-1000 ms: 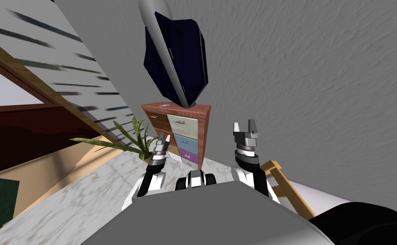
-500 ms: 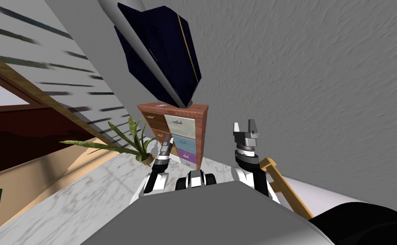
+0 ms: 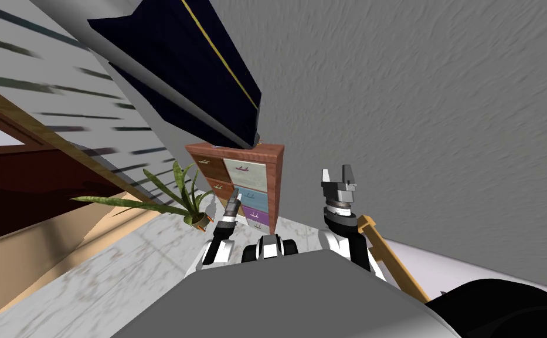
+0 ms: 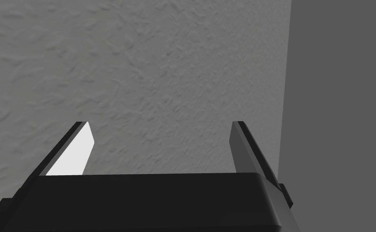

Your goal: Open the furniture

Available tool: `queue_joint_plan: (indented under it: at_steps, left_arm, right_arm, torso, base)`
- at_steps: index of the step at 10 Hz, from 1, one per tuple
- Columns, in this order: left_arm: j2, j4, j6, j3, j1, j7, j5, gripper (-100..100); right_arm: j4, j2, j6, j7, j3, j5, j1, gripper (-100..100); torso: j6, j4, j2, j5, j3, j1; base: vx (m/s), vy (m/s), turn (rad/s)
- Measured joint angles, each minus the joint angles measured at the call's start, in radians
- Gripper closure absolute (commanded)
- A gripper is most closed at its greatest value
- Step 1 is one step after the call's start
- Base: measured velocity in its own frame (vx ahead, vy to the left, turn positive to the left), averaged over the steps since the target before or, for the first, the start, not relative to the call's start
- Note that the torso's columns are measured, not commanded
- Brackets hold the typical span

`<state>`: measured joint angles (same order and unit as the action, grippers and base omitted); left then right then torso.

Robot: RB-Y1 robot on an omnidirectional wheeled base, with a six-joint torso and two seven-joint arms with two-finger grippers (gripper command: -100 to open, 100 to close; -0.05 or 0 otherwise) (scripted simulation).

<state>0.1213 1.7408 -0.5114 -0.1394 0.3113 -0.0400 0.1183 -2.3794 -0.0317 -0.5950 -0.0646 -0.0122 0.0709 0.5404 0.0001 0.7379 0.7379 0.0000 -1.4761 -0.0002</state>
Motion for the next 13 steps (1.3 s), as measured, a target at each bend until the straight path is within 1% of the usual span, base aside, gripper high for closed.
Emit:
queue_joint_plan:
  at_steps: [1, 2, 4, 7, 9, 10, 12, 13]
  left_arm:
    - [-0.005, -0.029, 0.0, -0.007, -0.006, 0.007, 0.006, -100]
    - [-0.003, -0.049, 0.003, -0.012, -0.006, 0.01, 0.01, -100]
    - [-0.002, -0.114, 0.008, -0.017, -0.033, 0.014, 0.017, -100]
    - [-0.008, -0.191, 0.018, -0.037, -0.043, 0.03, 0.034, -100]
    - [-0.004, -0.244, 0.02, -0.045, -0.054, 0.036, 0.042, -100]
    - [-0.004, -0.246, 0.021, -0.046, -0.054, 0.036, 0.043, -100]
    - [-0.002, -0.224, 0.049, -0.044, -0.063, 0.033, 0.043, -100]
    - [-0.002, -0.223, 0.053, -0.044, -0.064, 0.032, 0.043, 100]
  right_arm:
    - [0.0, 0.0, 0.0, 0.0, 0.0, 0.0, 0.0, 0]
    - [0.0, 0.0, 0.0, 0.0, 0.0, 0.0, 0.0, 0]
    - [0.0, 0.0, 0.0, 0.0, 0.0, 0.0, 0.0, 0]
    - [0.0, 0.0, 0.0, 0.0, 0.0, 0.0, 0.0, 0]
    - [0.0, 0.0, 0.0, 0.0, 0.0, 0.0, 0.0, 0]
    - [0.0, 0.0, 0.0, 0.0, 0.0, 0.0, 0.0, 0]
    - [0.0, 0.0, 0.0, 0.0, 0.0, 0.0, 0.0, 0]
    - [0.0, 0.0, 0.0, 0.0, 0.0, 0.0, 0.0, 0]
  torso:
    - [0.0, 0.0, 0.0, 0.0, 0.0, 0.0]
    - [0.0, 0.0, 0.0, 0.0, 0.0, 0.0]
    - [0.0, 0.0, 0.0, 0.0, 0.0, 0.0]
    - [0.0, 0.0, 0.0, 0.0, 0.0, 0.0]
    - [0.0, 0.0, 0.0, 0.0, 0.0, 0.001]
    - [0.0, 0.0, 0.0, 0.0, 0.0, 0.001]
    - [0.0, -0.001, -0.004, 0.0, -0.002, 0.0]
    - [0.0, 0.0, 0.0, 0.0, 0.0, 0.001]
  base:
    - [-0.009, -0.021, -0.051]
    - [-0.009, -0.024, -0.063]
    - [-0.011, -0.022, -0.061]
    - [-0.011, -0.026, -0.067]
    - [-0.008, -0.016, -0.027]
    - [0.049, -0.015, -0.017]
    - [0.062, -0.017, -0.013]
    - [-0.055, 0.012, 0.033]
